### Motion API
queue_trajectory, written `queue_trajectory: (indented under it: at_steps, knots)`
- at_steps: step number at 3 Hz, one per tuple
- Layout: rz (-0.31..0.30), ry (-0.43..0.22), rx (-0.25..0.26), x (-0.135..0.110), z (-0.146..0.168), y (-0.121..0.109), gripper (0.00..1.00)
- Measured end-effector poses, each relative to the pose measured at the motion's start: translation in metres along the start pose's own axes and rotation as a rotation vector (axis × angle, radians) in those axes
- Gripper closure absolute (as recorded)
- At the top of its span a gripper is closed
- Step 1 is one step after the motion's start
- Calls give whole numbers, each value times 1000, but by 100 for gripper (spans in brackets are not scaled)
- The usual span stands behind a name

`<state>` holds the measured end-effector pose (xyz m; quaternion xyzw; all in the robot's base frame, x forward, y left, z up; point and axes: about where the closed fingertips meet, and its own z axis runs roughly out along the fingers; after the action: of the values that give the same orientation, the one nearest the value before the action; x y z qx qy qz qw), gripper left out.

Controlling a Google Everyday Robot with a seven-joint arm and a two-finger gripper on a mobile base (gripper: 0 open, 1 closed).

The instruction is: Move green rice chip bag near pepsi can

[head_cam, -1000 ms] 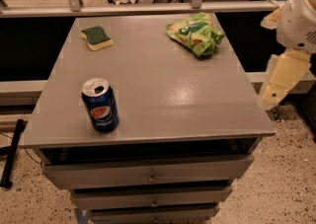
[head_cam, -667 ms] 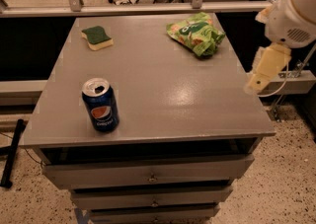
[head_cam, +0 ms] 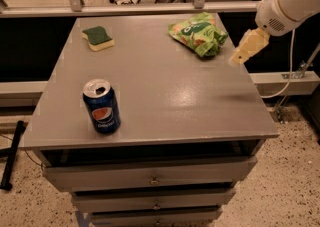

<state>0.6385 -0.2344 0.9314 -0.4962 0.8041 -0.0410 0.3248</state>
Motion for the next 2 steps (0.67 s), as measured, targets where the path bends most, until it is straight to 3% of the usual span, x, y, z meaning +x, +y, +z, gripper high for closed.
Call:
queue_trajectory:
  at_steps: [1,2]
  knots:
    - [112,-105,8,-14,39,-31,0]
    - [212,-188,-2,-28,77,-49,0]
